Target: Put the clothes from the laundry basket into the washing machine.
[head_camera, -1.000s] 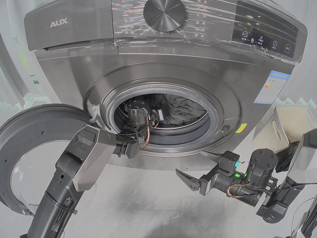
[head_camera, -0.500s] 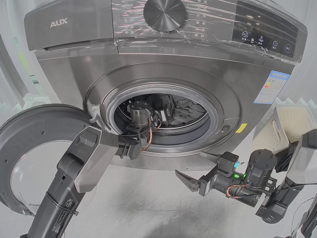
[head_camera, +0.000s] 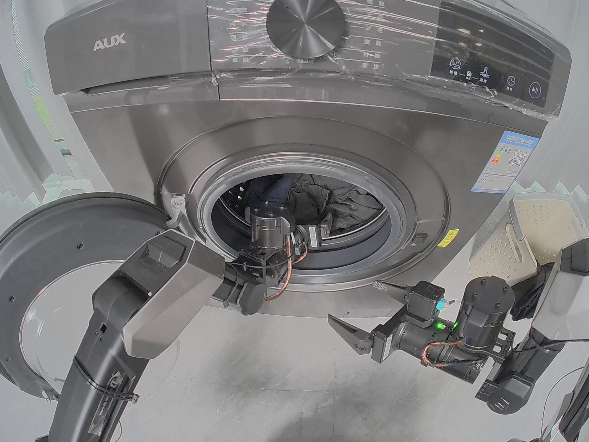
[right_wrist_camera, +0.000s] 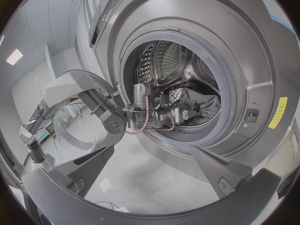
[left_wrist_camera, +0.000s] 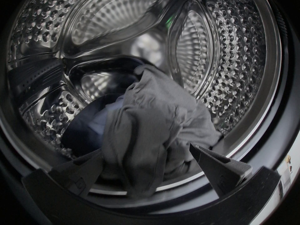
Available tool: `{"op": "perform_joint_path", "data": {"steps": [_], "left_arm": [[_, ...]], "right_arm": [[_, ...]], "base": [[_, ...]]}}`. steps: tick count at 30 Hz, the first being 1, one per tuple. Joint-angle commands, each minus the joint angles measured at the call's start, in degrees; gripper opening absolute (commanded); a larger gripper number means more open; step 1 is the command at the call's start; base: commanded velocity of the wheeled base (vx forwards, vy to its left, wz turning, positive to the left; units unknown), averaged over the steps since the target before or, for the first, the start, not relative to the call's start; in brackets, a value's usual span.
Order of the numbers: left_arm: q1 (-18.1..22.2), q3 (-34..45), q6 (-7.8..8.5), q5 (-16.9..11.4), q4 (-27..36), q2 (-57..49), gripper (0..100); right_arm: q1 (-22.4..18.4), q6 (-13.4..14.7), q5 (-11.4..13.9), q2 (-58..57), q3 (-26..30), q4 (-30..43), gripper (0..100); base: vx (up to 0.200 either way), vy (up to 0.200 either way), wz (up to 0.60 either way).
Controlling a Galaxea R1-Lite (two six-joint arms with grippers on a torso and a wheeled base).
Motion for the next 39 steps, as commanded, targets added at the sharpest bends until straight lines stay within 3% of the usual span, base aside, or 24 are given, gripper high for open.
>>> {"op": "perform_joint_path", "data": {"steps": [1, 6, 7, 11, 13, 14, 21, 23, 24, 29, 32, 35, 39], "left_arm": [[-2.82, 15.94, 2.21, -0.64, -6.29, -8.33, 100], [-4.84, 23.93, 2.39, -0.64, -9.81, -11.14, 100], [-6.33, 29.3, 2.39, -0.64, -12.88, -13.34, 100], [-8.18, 37.56, 2.12, -0.64, -17.72, -17.56, 100], [-8.18, 37.56, 2.12, -0.64, -17.72, -17.56, 100], [-8.53, 45.56, 2.12, -0.64, -21.41, -22.57, 100], [-9.06, 67.26, 1.07, -0.73, -33.01, -34.69, 100], [-9.15, 69.9, 1.07, -0.73, -34.77, -35.93, 100], [-9.06, 76.67, 0.72, -0.73, -39.34, -38.39, 100], [-9.41, 87.04, 0.19, -1.08, -39.87, -44.45, 100], [-9.41, 89.15, 0.01, -1.17, -39.87, -47.26, 100], [-9.23, 90.64, -0.43, -1.26, -39.87, -51.83, 100], [-9.41, 92.14, 0.19, -0.82, -39.78, -54.56, 100]], "right_arm": [[-0.29, -0.02, 0.02, -0.37, 0.05, -0.1, 100], [-0.38, -0.02, 0.02, -0.37, 0.14, -0.1, 100], [-0.55, -0.02, 0.02, -0.55, 0.14, -0.1, 100], [-0.82, 0.06, -0.07, -1.6, 0.93, -0.1, 100], [-0.82, 0.06, -0.07, -1.6, 0.93, -0.1, 100], [-2.13, 0.06, -0.07, -3.19, 1.9, -0.1, 100], [-5.74, -0.02, 0.02, -8.81, 3.57, -0.02, 100], [-6.0, -0.02, 0.02, -9.25, 4.1, -0.02, 100], [-6.88, -0.02, 0.02, -10.04, 4.8, 0.07, 100], [-6.53, 0.59, -0.15, -11.1, 8.58, 0.07, 100], [-6.18, 1.56, -1.3, -12.59, 10.69, 0.07, 100], [-6.79, 2.7, -4.28, -15.75, 12.62, 0.25, 100], [-7.06, 2.88, -4.55, -20.06, 16.49, 0.42, 100]], "base": [[0.0, 0.0, 0.0], [0.0, 0.0, 0.0], [0.0, 0.0, 0.0], [0.0, 0.0, 0.0], [0.0, 0.0, 0.0], [0.0, 0.0, 0.0], [0.0, 0.0, 0.0], [0.0, 0.0, 0.0], [0.0, 0.0, 0.0], [0.0, 0.0, 0.0], [0.0, 0.0, 0.0], [0.0, 0.0, 0.0], [0.0, 0.0, 0.0]]}}
